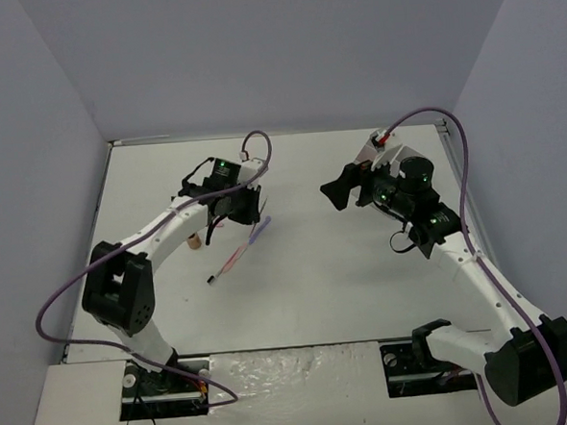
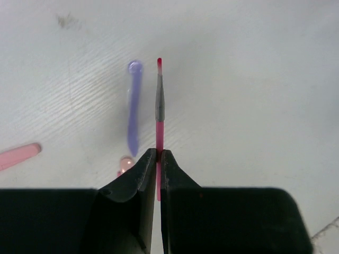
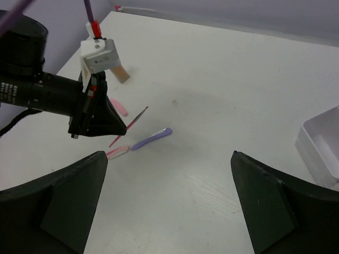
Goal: Organize the makeup
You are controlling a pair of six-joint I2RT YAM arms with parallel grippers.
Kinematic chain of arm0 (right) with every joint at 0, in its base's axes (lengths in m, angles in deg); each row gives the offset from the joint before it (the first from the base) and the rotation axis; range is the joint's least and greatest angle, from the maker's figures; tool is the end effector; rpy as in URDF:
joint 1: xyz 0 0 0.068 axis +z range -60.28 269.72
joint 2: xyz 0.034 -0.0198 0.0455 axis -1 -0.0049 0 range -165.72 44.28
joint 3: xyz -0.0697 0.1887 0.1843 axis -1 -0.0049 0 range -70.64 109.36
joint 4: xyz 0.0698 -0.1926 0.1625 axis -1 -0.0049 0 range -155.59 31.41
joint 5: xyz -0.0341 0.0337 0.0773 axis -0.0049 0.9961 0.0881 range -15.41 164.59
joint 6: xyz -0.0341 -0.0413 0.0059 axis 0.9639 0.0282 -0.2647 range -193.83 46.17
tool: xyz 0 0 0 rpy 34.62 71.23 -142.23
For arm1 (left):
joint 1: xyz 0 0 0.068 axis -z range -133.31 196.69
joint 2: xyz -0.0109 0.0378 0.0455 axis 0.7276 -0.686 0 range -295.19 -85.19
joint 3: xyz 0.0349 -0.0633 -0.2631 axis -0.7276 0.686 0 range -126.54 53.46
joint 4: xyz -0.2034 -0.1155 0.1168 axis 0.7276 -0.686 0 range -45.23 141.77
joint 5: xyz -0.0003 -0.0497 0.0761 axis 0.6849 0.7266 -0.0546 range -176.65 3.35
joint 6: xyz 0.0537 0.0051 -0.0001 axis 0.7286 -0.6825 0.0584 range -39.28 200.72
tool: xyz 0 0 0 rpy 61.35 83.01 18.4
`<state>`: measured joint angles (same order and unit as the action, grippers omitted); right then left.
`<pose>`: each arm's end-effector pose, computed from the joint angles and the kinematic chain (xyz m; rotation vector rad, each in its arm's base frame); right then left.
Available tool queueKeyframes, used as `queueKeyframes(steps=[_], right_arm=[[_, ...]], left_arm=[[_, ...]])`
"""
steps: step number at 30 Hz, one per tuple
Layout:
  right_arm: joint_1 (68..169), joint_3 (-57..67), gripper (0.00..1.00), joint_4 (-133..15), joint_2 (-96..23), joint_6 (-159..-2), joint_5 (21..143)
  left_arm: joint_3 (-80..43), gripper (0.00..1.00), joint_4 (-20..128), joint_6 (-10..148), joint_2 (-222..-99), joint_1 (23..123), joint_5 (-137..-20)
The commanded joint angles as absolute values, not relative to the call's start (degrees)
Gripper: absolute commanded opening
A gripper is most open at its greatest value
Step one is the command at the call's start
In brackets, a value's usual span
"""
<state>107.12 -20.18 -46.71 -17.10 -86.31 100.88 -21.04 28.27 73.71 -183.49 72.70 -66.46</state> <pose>0.2351 0.0903 0.3595 -0.4381 1.5465 0.7628 0.3355 -0.1775 0.2518 0.5697 2.3761 -0.6868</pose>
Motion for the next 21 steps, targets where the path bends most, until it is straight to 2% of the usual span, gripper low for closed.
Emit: queueKeyframes(steps=[1,10,21], right_arm=[[108.85,-14.05,1.00,-43.35,-20.70,-91.23,105.62],[112.28,-10.37,0.91,-39.86,-26.50,-95.72,106.22],[116.55,-9.03,0.69,-37.50,-30.96,-97.61,103.39]], left_arm=[[-19.30,0.00,40.69,68.06,-174.03,75.53,-62.80],[-15.79,0.00,50.73,60.57,-166.84,80.03,-61.67],[-15.08,0.00,56.17,57.01,-164.31,82.58,-61.58]])
